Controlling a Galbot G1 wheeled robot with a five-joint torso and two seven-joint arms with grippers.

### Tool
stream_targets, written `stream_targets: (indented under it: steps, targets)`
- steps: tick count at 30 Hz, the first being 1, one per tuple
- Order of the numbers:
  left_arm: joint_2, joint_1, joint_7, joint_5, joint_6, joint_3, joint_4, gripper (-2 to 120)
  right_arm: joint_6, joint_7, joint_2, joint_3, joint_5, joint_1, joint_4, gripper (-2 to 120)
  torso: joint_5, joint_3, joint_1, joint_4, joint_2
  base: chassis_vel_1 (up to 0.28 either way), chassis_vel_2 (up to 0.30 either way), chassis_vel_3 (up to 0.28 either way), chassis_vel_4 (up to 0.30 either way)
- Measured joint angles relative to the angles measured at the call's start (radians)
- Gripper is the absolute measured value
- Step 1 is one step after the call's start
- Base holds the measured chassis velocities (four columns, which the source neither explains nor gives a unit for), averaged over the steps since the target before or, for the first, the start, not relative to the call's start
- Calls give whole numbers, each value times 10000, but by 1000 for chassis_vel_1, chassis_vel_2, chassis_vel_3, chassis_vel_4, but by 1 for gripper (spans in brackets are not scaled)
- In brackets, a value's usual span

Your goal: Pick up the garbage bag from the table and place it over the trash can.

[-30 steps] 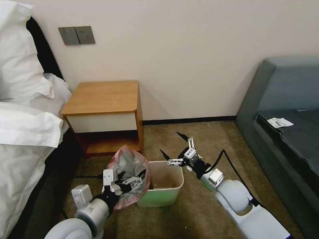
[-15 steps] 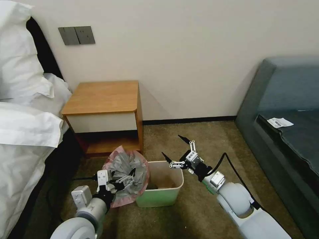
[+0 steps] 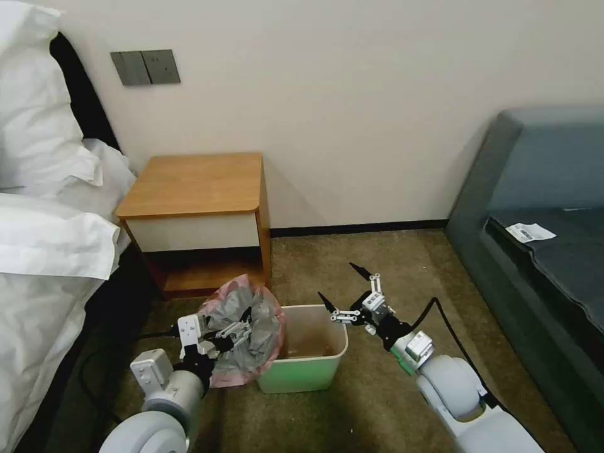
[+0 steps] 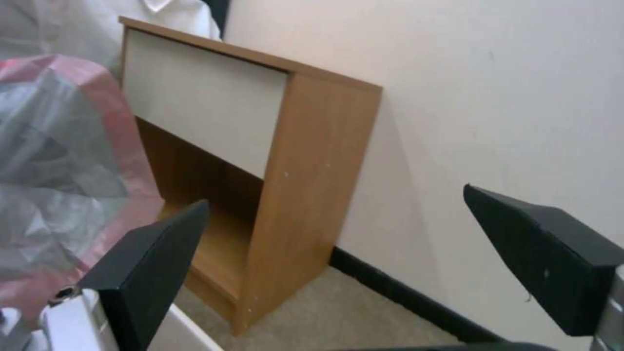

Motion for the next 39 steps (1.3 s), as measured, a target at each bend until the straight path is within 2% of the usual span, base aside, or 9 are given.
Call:
stream_targets:
  steps: [9,11,19,34,37,39]
  targets:
    - [46,-211,-31,-22,-56,-5,723,100,56,-7,187,96,-41,-89,-153,100,0,0,0,0,0,0,0,0,0]
    - [-82,-354,-35,-24,-13,143,1124,100,154,-27,260,26,-80,-99,-261,100,0,0,0,0,0,0,0,0,0]
    - [-381,-610,-121,-17,92,314,1720,100,349,-68,225,-34,-116,-130,-404,100,0,0,0,0,0,0,0,0,0]
    - [-637,-1074,-412,-8,-165,345,2100,100,496,-82,255,3,-123,-195,-526,100,0,1,0,0,0,0,0,0,0]
    - [-638,-1031,-499,-29,-169,346,2066,100,497,-83,261,16,-129,-211,-538,100,0,0,0,0,0,0,0,0,0]
    - [-601,-847,-534,-227,-143,342,1764,100,508,-83,260,34,-133,-218,-558,100,1,0,0,0,0,0,0,0,0]
